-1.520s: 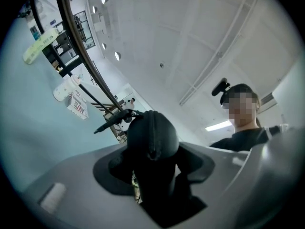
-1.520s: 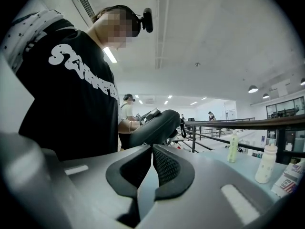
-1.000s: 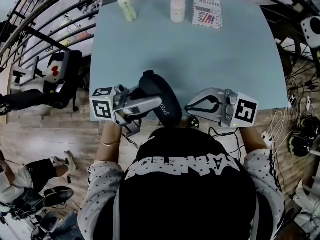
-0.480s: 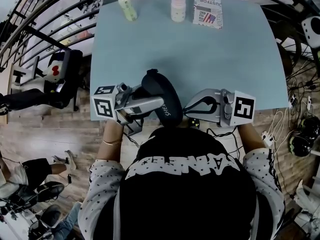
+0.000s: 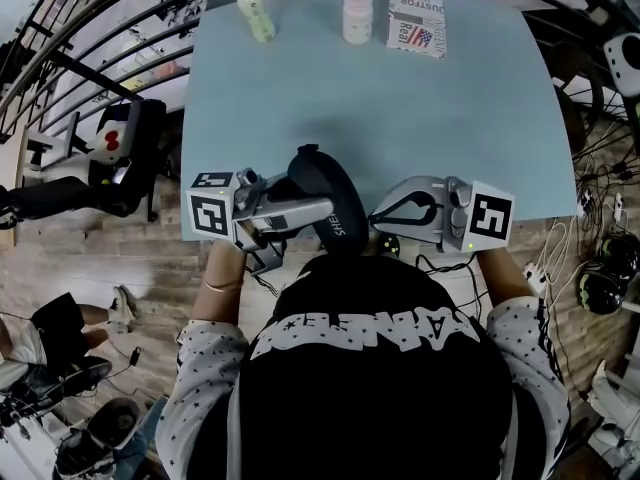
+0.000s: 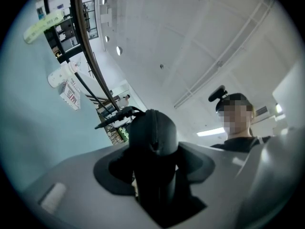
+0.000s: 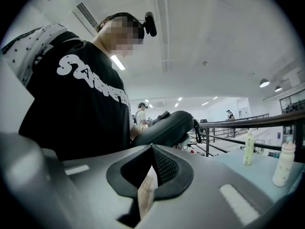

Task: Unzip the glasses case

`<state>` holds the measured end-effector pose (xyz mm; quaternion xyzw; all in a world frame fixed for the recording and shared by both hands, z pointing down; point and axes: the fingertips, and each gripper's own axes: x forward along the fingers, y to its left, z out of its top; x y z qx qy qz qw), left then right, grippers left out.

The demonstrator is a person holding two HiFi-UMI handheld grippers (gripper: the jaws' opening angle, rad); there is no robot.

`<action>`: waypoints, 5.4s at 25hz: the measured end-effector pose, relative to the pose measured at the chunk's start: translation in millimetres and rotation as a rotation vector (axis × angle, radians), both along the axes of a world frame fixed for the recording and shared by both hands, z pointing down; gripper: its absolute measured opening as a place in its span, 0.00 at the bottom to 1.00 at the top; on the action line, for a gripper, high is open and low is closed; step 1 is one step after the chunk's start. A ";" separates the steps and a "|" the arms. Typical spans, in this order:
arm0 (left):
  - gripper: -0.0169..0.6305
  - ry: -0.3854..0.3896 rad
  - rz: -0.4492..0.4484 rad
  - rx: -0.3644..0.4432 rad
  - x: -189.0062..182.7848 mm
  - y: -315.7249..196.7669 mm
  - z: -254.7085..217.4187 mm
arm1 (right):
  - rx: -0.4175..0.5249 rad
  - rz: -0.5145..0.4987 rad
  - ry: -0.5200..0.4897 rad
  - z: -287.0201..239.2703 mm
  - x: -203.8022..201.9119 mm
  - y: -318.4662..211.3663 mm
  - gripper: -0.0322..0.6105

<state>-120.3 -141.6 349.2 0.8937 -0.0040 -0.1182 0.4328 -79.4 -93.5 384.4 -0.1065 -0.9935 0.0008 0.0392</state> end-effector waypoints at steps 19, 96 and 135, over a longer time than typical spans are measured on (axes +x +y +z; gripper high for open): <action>0.03 -0.007 -0.067 0.033 7.9 -7.7 -5.5 | 0.044 0.134 -0.078 -20.7 -0.2 -34.0 0.06; 0.03 -0.662 0.117 0.357 52.0 20.1 67.3 | 0.465 0.044 0.171 -16.8 -13.5 -51.5 0.06; 0.03 -0.528 -0.289 0.410 10.6 -22.8 17.7 | 0.273 0.473 -0.046 -46.0 7.2 -92.6 0.06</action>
